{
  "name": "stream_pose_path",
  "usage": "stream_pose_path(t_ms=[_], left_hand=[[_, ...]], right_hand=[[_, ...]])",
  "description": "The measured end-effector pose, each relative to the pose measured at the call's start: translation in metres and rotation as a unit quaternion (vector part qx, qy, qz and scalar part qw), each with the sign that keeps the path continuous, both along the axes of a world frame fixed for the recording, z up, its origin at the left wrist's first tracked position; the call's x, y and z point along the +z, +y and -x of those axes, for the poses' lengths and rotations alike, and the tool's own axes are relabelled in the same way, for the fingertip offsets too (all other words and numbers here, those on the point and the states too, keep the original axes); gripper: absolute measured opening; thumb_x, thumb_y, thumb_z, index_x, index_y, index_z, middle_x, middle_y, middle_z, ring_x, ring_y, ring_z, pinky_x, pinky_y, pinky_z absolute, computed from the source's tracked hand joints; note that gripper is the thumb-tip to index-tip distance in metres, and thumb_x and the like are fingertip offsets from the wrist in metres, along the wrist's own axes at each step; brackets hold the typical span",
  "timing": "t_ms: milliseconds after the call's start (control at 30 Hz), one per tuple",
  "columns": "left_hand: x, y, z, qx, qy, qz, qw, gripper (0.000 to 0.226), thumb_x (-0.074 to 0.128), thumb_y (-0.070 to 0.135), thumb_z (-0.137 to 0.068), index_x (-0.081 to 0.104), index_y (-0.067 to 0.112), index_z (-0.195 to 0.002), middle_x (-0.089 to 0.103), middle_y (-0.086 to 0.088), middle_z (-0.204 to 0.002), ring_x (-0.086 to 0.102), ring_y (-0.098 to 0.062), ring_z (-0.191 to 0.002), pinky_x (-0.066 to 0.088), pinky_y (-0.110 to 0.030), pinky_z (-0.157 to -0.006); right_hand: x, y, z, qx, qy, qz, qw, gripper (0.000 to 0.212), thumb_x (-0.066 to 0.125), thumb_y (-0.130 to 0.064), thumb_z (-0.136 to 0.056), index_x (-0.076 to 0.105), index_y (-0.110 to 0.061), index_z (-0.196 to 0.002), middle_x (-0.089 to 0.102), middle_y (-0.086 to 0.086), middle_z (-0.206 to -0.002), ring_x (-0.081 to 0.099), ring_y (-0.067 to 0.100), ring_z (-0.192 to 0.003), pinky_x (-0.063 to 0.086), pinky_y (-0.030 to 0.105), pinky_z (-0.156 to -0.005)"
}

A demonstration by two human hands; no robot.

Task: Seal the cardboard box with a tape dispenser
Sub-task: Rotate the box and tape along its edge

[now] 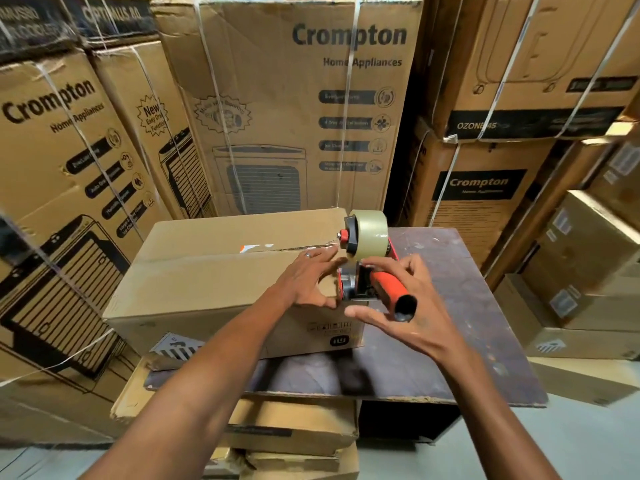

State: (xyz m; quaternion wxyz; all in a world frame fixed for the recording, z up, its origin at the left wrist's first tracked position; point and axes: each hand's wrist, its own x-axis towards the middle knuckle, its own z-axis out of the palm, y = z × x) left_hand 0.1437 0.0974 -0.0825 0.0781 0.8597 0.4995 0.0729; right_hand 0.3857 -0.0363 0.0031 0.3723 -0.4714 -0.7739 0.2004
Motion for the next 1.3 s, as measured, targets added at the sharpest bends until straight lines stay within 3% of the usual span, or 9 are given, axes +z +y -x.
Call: stream_pose_path(t_ms=[100,200,300,400,567,733,1033,1167,1300], left_hand=[[-0.003,0.002,0.0,0.019,-0.004,0.011,1.0,0.124,0.059,0.078,-0.054,0.023,0.024,-0.16,0.027,-0.005,-0.165,0.021,-0.028,-0.151,0.023,-0.046,-0.122],[-0.003,0.003,0.0,0.03,-0.016,0.02,0.999,0.116,0.07,0.074,-0.059,0.027,0.027,-0.157,0.037,-0.003,-0.16,0.023,-0.027,-0.151,0.025,-0.048,-0.121],[-0.004,0.001,-0.001,0.023,-0.013,0.018,0.999,0.096,0.074,0.065,-0.064,0.045,0.028,-0.147,0.046,-0.002,-0.153,0.032,-0.029,-0.145,0.029,-0.045,-0.119],[-0.001,0.003,-0.002,0.03,0.003,0.016,0.999,0.1,0.066,0.075,-0.056,0.042,0.039,-0.146,0.048,0.003,-0.152,0.038,-0.027,-0.139,0.037,-0.046,-0.112],[-0.001,0.004,-0.002,0.031,0.016,0.014,0.999,0.11,0.061,0.08,-0.05,0.038,0.04,-0.149,0.05,0.004,-0.15,0.044,-0.03,-0.128,0.036,-0.046,-0.107],[-0.007,0.004,0.0,0.009,-0.006,-0.004,1.0,0.096,0.065,0.079,-0.06,0.046,0.031,-0.141,0.055,-0.003,-0.143,0.043,-0.033,-0.13,0.033,-0.048,-0.11],[0.005,-0.004,-0.002,-0.025,0.093,-0.007,0.995,0.083,0.055,0.083,-0.07,0.049,0.04,-0.141,0.02,0.008,-0.167,0.019,-0.031,-0.151,0.016,-0.051,-0.12],[0.003,-0.01,-0.004,-0.047,0.142,-0.054,0.987,0.088,0.049,0.078,-0.081,0.024,0.041,-0.156,0.016,0.006,-0.168,0.02,-0.03,-0.151,0.015,-0.052,-0.12],[0.003,-0.015,-0.005,-0.118,0.155,-0.079,0.978,0.079,0.048,0.058,-0.092,0.014,0.036,-0.16,0.017,0.001,-0.168,0.017,-0.031,-0.153,0.016,-0.052,-0.12]], right_hand=[[-0.008,0.014,0.025,-0.011,0.082,-0.142,0.986,0.04,0.091,-0.04,-0.076,0.074,-0.016,-0.104,0.054,0.004,-0.109,0.058,0.022,-0.106,0.051,0.029,-0.091],[-0.007,0.025,0.049,0.016,0.177,-0.186,0.966,0.015,0.082,-0.015,-0.086,0.072,-0.004,-0.084,0.071,0.005,-0.089,0.069,0.021,-0.087,0.056,0.04,-0.077],[-0.007,0.042,0.067,-0.01,0.228,-0.165,0.96,0.031,0.07,-0.015,-0.091,0.06,-0.002,-0.064,0.062,0.005,-0.062,0.062,0.022,-0.057,0.049,0.043,-0.053],[-0.001,0.07,0.073,-0.027,0.28,-0.148,0.948,0.038,0.06,-0.015,-0.088,0.05,0.0,-0.055,0.048,0.011,-0.049,0.047,0.029,-0.044,0.036,0.043,-0.043],[-0.006,0.057,0.062,-0.047,0.3,-0.128,0.944,0.042,0.056,-0.021,-0.085,0.052,0.005,-0.053,0.05,0.016,-0.048,0.048,0.033,-0.044,0.034,0.036,-0.042],[-0.006,0.047,0.064,-0.027,0.286,-0.1,0.953,0.035,0.057,-0.02,-0.083,0.044,-0.012,-0.051,0.043,0.005,-0.048,0.042,0.024,-0.044,0.031,0.033,-0.044],[-0.008,0.034,0.036,0.008,0.335,-0.074,0.939,0.042,0.058,-0.018,-0.083,0.047,0.003,-0.049,0.044,0.02,-0.046,0.044,0.036,-0.042,0.035,0.047,-0.041],[0.006,0.029,0.023,-0.009,0.418,-0.073,0.906,0.028,0.057,-0.021,-0.078,0.057,-0.025,-0.05,0.052,-0.005,-0.05,0.048,0.018,-0.047,0.039,0.031,-0.049],[0.016,0.036,-0.005,-0.053,0.434,-0.106,0.893,0.023,0.055,-0.019,-0.078,0.049,-0.025,-0.056,0.048,-0.012,-0.053,0.043,0.02,-0.05,0.037,0.032,-0.053]])
